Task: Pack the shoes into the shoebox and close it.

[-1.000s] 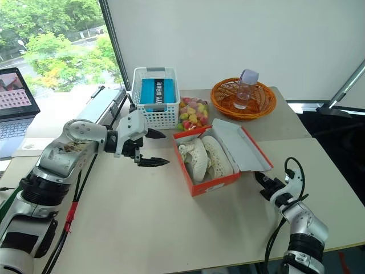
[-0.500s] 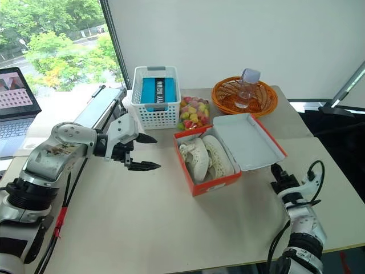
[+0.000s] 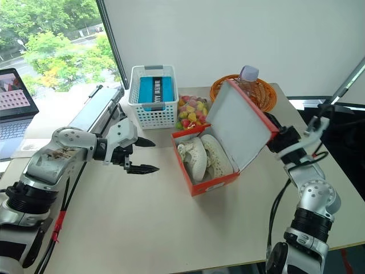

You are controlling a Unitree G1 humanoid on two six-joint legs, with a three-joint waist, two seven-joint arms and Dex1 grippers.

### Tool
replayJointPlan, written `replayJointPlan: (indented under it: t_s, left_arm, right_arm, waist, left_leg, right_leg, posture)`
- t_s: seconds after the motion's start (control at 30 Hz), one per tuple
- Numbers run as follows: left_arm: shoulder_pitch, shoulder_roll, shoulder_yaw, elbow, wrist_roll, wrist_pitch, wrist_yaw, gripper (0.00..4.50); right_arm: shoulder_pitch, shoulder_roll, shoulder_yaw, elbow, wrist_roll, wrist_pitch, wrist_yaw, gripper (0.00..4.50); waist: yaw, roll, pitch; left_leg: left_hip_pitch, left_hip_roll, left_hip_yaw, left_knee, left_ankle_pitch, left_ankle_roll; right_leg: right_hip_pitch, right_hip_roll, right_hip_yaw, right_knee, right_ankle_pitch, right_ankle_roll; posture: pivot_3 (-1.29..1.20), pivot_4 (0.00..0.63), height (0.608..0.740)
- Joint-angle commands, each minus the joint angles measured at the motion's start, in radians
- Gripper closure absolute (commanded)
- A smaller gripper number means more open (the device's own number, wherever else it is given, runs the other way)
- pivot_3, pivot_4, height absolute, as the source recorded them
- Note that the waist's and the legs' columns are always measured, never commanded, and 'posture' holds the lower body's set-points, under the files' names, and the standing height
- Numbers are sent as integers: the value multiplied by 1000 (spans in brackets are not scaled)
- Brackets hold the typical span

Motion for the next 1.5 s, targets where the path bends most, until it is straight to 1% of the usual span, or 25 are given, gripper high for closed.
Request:
replayJointPlan:
  t_s: [0.03, 0.23, 0.33, 0.43, 0.53, 0.6, 0.7, 0.8, 0.87, 0.97, 1.07, 1.17, 1.23, 1.37, 1.5]
  left_arm:
    - [2, 12, 31, -35, 2, -14, 14, 0]
    - [18, 19, 44, -56, -3, -5, 35, 0]
    - [14, 2, 59, -59, -9, 0, 66, 0]
    - [-5, -16, 66, -65, -17, 16, 91, 0]
    - [-6, -18, 68, -72, -16, 26, 101, 0]
    - [1, -11, 64, -77, -13, 30, 102, 0]
    - [8, -7, 60, -82, -11, 31, 106, 0]
    - [10, -6, 65, -92, -15, 40, 112, 0]
    - [15, -4, 69, -97, -16, 43, 115, 0]
    - [31, 1, 80, -111, -18, 47, 125, 0]
    - [40, 1, 88, -126, -28, 56, 135, 0]
    - [41, -2, 86, -141, -31, 66, 145, 0]
    - [40, -4, 83, -148, -33, 73, 152, 0]
    - [36, -4, 78, -148, -34, 77, 154, 0]
    - [35, -14, 77, -136, -36, 77, 156, 0]
  right_arm:
    - [-32, -5, 67, -77, 28, 41, -3, 4451]
    - [-47, -9, 181, -73, -17, 66, 14, 4451]
    - [-63, -15, 281, -34, -98, 76, 8, 4451]
    - [-107, 8, 356, 30, -160, 73, 12, 4451]
    - [-151, 40, 374, 74, -171, 65, 34, 4451]
    - [-191, 72, 405, 125, -206, 57, 30, 4451]
    - [-227, 96, 498, 175, -288, 49, 69, 4451]
    - [-234, 69, 648, 202, -420, 30, 127, 4451]
    - [-235, 53, 702, 205, -473, 27, 158, 4451]
    - [-233, 10, 823, 193, -582, 10, 212, 4451]
    - [-232, -16, 896, 197, -666, -20, 242, 4451]
    - [-232, -19, 916, 222, -716, -46, 256, 4451]
    - [-228, -15, 902, 223, -724, -50, 263, 4451]
    - [-226, -8, 823, 175, -680, -35, 279, 4451]
    - [-222, -46, 705, 55, -605, 16, 298, 4451]
  waist:
    - [1, 0, 0]
    - [3, 0, 0]
    - [2, 0, 0]
    - [0, 0, 0]
    - [0, 0, 0]
    - [0, 0, 0]
    - [-1, 0, 0]
    - [1, 0, 0]
    - [3, 0, 0]
    - [3, 0, 0]
    - [2, 0, 0]
    - [2, 0, 0]
    - [2, 0, 0]
    - [3, -1, 0]
    - [6, -1, 0]
  left_leg:
    - [0, 0, 0, 0, 0, 0]
    - [-1, 0, 0, 0, 0, 0]
    - [-1, 0, 0, 0, 0, 0]
    - [-1, 0, 0, 0, 0, 0]
    - [-2, 0, 0, 0, 0, 0]
    - [-2, 0, 0, 0, 0, 0]
    - [-2, 0, 0, 0, 0, 0]
    - [-2, 0, 0, 0, 0, 0]
    - [-3, 0, 0, 0, 0, 0]
    - [-3, 0, 0, 0, 0, 0]
    - [-2, 0, 0, 0, 0, 0]
    - [-1, 0, 0, 0, 0, 0]
    - [0, 0, 0, 0, 0, 0]
    - [1, 0, 0, 0, 0, 0]
    - [-1, 0, 0, 0, 0, 0]
  right_leg:
    - [0, 0, 0, 0, 0, 0]
    - [-1, 0, 0, 0, -1, -2]
    - [-1, 0, 0, 0, -1, -2]
    - [-1, 0, 0, 0, -1, -2]
    - [-2, 0, 0, 0, 0, 0]
    - [-2, 0, 0, 0, 1, 1]
    - [-2, 0, 0, 0, 1, 1]
    - [-2, 1, -1, 0, 1, 1]
    - [-3, 0, -1, 0, 1, 1]
    - [-2, 0, -1, 0, 1, 1]
    - [-3, 0, -1, 1, 0, 1]
    - [-2, 0, -1, 2, 0, 1]
    - [-1, 0, -1, 1, 0, 1]
    - [0, 0, -1, 2, 0, 1]
    - [-2, 0, -1, 1, 0, 1]
  posture:
    - [0, 150, 740]
    - [0, 150, 740]
    - [0, 150, 740]
    - [0, 150, 740]
    - [0, 150, 740]
    - [0, 150, 740]
    - [0, 150, 740]
    - [0, 150, 740]
    - [0, 150, 740]
    - [0, 150, 740]
    - [0, 150, 740]
    - [0, 150, 740]
    - [0, 150, 740]
    - [0, 150, 740]
    - [0, 150, 740]
